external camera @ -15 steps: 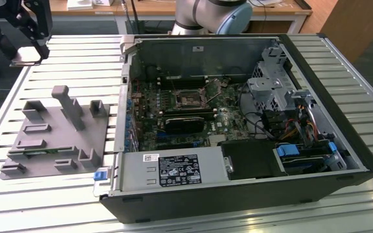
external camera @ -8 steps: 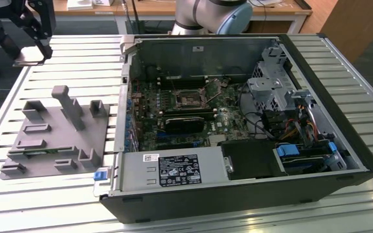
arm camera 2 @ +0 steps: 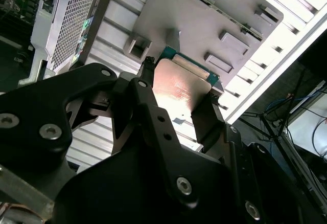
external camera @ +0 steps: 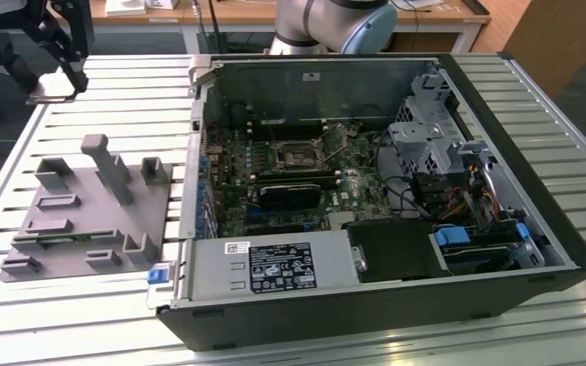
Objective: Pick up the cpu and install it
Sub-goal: 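Pick up the cpu and move it towards the insertion slot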
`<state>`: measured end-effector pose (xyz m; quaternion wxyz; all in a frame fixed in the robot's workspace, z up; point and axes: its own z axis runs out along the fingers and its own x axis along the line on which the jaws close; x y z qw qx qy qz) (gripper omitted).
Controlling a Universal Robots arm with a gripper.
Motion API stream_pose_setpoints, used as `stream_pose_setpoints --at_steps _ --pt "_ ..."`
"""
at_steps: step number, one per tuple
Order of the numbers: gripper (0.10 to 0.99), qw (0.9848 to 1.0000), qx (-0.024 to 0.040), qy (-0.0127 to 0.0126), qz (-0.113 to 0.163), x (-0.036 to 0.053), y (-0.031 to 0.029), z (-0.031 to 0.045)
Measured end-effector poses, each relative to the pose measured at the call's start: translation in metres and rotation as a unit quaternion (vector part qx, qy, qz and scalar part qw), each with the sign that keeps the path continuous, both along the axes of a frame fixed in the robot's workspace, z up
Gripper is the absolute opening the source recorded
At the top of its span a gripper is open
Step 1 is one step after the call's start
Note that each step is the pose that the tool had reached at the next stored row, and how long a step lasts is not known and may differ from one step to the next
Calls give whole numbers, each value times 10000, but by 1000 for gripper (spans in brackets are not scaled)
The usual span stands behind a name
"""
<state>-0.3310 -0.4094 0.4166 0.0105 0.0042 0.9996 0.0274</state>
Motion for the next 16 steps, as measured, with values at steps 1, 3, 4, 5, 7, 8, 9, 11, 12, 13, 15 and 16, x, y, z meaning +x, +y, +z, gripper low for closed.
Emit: stream_pose_setpoints --at_steps 1,3,4,5,7,8,9,11,12,13,15,16 --pt "545 10000 0 0 0 6 0 0" --pt "545 10000 0 0 0 19 0 0" --pt "545 10000 0 0 0 26 0 0" --pt "545 10000 0 0 0 32 0 0" --pt "545 10000 0 0 0 43 0 0" --pt "545 10000 0 0 0 49 0 0" --pt "545 10000 0 0 0 55 0 0" --pt "545 10000 0 0 -1 70 0 0" --pt "545 10000 0 0 0 77 0 0" --pt "545 10000 0 0 0 84 0 0" --pt "545 10000 0 0 0 98 0 0" --pt "545 10000 0 0 0 105 0 0"
